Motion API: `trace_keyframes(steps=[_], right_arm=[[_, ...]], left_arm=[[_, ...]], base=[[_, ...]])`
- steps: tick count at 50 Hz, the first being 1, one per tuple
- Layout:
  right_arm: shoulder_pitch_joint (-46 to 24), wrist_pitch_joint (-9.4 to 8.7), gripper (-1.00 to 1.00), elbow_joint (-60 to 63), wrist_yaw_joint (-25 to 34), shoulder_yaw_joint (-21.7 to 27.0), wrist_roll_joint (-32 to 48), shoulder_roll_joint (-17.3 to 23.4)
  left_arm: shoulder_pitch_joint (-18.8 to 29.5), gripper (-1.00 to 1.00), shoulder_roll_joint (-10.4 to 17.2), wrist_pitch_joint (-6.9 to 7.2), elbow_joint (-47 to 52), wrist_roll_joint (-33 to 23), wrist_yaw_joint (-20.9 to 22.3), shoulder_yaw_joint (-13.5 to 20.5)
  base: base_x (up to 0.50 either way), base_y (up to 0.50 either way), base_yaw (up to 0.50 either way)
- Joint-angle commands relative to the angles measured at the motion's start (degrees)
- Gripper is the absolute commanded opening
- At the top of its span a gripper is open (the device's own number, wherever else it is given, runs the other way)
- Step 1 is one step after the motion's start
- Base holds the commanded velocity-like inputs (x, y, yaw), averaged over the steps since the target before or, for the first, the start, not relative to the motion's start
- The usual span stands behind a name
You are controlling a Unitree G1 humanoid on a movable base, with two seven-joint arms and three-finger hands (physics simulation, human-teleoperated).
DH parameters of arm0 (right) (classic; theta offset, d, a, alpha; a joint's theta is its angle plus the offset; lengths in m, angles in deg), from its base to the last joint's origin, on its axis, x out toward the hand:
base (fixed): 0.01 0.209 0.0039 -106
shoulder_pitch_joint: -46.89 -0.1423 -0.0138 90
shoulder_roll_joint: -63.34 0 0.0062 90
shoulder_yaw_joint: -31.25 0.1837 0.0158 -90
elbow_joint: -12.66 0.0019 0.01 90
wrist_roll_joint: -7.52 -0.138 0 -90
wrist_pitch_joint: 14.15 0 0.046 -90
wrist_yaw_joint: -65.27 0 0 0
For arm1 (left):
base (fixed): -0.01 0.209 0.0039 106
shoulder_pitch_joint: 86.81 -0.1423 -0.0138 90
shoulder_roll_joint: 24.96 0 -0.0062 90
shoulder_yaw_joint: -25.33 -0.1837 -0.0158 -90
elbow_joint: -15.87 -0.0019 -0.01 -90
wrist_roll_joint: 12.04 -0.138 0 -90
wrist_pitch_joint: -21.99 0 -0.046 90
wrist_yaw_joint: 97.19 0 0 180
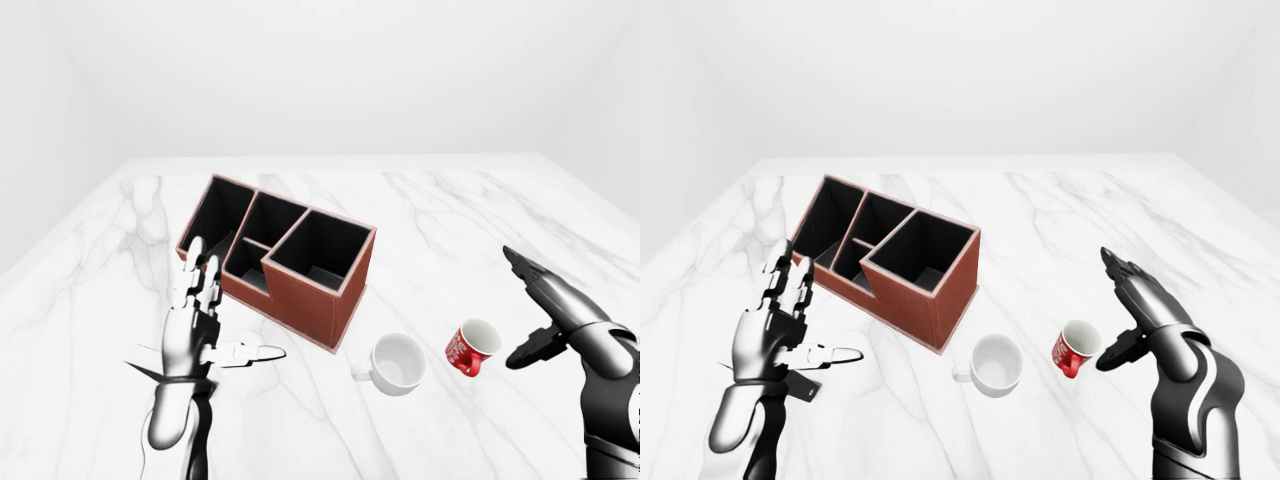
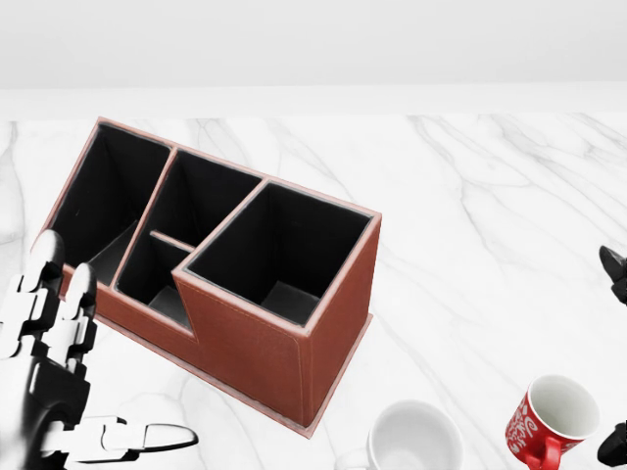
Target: Pick up the red mug and place it to the right of the caddy.
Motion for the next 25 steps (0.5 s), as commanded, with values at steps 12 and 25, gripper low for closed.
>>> trace_keyframes(steps=[12,25], right_arm=[[-3.31,0.0,1.0,-8.15,0.0,-4.34,2.8,2.64],[-4.41,0.0,1.0,-10.01,0.0,-5.78,5.92,2.91]], left_arm=[[0.28,1.0,0.08,0.17,-0.17,0.22,0.11,0.36],[0.37,1.0,0.05,0.07,-0.42,0.08,0.06,0.38]], base=[[0.0,0.0,0.0],[0.0,0.0,0.0]])
